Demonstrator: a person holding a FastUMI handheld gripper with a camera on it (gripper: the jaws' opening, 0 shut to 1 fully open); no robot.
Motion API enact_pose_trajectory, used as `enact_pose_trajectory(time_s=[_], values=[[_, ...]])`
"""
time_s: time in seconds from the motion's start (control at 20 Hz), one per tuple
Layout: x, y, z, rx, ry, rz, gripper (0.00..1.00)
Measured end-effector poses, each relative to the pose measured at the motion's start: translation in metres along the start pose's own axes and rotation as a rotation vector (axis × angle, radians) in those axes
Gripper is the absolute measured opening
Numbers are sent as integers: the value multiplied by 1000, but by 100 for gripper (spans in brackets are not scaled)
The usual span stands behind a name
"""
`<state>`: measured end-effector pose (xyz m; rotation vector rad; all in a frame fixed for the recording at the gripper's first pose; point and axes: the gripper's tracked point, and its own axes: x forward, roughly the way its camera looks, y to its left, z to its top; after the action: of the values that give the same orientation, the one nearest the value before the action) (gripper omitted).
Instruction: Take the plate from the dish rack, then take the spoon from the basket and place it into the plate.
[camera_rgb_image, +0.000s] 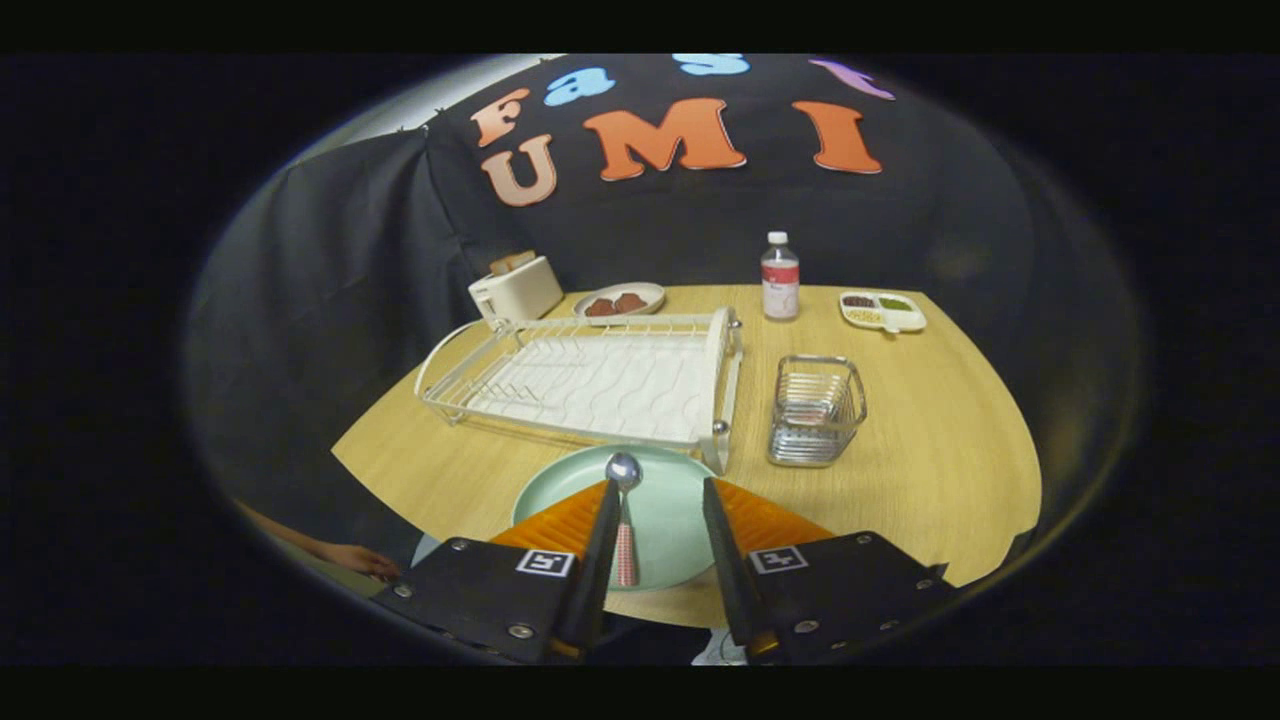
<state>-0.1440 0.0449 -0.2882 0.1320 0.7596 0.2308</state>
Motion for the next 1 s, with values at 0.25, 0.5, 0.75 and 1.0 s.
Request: enact_pose_trajectory(time_s=[0.25,0.5,0.75,1.0], values=[[-20,4,79,-75,-200,-31,83],[-54,8,142,-102,-385,-79,93],[-84,2,201,-113,-588,-126,94],[-108,-2,230,-117,-692,-162,95]])
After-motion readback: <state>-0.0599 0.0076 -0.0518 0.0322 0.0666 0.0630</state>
